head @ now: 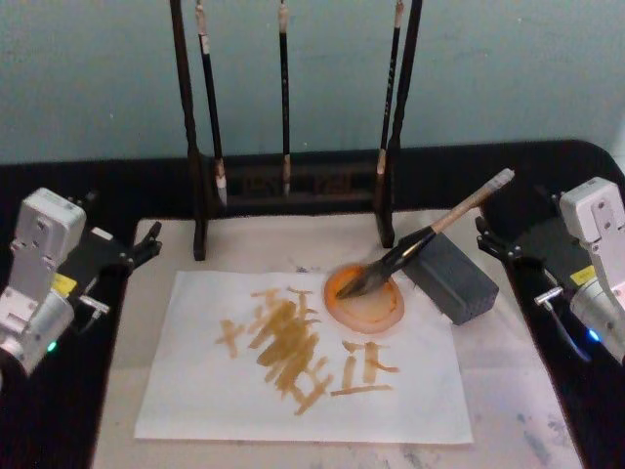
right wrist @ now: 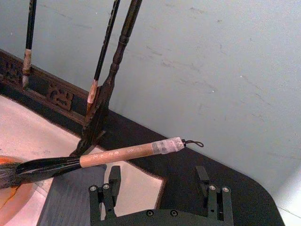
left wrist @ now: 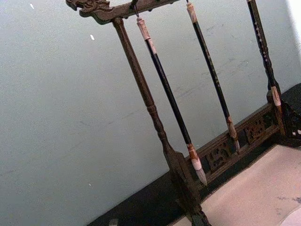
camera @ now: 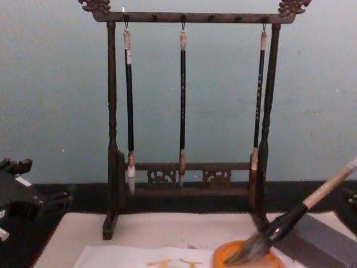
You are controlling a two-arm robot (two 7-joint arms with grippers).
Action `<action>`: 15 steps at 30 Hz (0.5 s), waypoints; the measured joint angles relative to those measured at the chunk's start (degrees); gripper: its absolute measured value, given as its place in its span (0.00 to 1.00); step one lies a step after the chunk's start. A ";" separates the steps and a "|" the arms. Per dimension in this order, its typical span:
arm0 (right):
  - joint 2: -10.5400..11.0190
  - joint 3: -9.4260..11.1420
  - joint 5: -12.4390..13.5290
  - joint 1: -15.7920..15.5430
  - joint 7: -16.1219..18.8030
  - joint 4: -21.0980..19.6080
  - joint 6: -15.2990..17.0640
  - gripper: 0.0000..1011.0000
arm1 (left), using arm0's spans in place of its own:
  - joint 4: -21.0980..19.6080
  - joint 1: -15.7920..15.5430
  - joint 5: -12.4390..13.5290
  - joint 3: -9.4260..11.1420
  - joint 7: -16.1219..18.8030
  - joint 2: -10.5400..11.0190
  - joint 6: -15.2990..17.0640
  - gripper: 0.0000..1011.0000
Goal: Pick up the brush from the inkstone, write on the paper, then place the brush back to its original position.
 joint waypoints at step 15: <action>-0.93 3.11 2.28 -2.31 1.77 -2.11 1.58 0.99 | 0.00 0.00 0.00 0.00 0.00 0.00 0.00 1.00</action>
